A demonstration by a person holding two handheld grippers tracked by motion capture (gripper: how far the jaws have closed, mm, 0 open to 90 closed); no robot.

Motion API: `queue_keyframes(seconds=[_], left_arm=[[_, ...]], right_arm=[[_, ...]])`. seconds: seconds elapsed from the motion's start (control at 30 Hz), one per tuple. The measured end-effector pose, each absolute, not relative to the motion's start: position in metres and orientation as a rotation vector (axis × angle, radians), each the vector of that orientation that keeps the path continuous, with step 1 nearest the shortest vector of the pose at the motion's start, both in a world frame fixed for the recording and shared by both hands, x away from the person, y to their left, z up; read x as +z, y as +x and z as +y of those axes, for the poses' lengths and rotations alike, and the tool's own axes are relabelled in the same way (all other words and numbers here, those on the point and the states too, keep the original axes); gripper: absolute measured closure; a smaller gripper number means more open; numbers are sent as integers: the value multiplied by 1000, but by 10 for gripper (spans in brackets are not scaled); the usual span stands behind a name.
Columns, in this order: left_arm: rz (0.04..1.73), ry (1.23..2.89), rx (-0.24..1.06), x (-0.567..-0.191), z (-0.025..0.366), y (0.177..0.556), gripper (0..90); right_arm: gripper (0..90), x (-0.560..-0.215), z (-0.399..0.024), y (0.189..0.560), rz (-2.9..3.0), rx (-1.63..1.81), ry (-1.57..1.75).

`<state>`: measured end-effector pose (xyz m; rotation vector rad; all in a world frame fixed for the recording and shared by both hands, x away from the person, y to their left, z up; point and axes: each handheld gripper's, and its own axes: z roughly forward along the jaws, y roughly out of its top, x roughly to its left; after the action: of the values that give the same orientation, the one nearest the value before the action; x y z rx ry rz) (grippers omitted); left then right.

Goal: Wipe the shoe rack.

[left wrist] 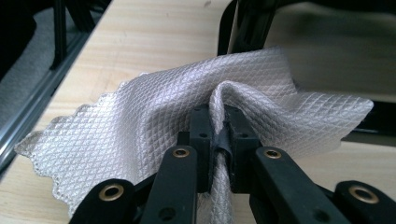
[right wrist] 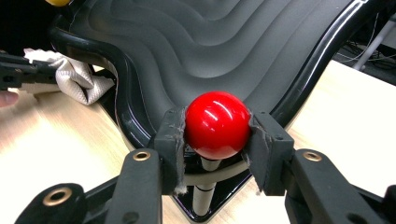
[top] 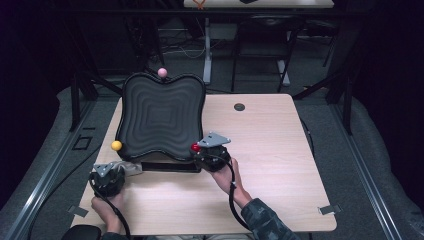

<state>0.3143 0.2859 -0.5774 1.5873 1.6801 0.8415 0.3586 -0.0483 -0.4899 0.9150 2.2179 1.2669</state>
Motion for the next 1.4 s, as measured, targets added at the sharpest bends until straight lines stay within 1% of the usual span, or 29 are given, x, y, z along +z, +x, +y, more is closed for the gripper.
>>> queue_keyframes(seconds=[0.27, 0.37, 0.7, 1.03, 1.2, 1.4], left_arm=[[1588, 1515, 941, -553, 284, 307, 834], [1575, 1511, 951, -549, 283, 306, 835], [1583, 1530, 951, -554, 283, 309, 835], [1639, 1632, 869, -576, 284, 318, 835], [1655, 1643, 851, -581, 285, 320, 835], [1668, 1636, 860, -582, 284, 320, 836]], right_arm=[[596, -490, -48, 358, 2217, 1260, 911], [596, -490, -48, 358, 2216, 1258, 909], [597, -490, -48, 358, 2213, 1249, 905], [597, -490, -48, 358, 2213, 1246, 896], [597, -490, -47, 358, 2211, 1242, 894], [596, -490, -47, 357, 2210, 1240, 892]])
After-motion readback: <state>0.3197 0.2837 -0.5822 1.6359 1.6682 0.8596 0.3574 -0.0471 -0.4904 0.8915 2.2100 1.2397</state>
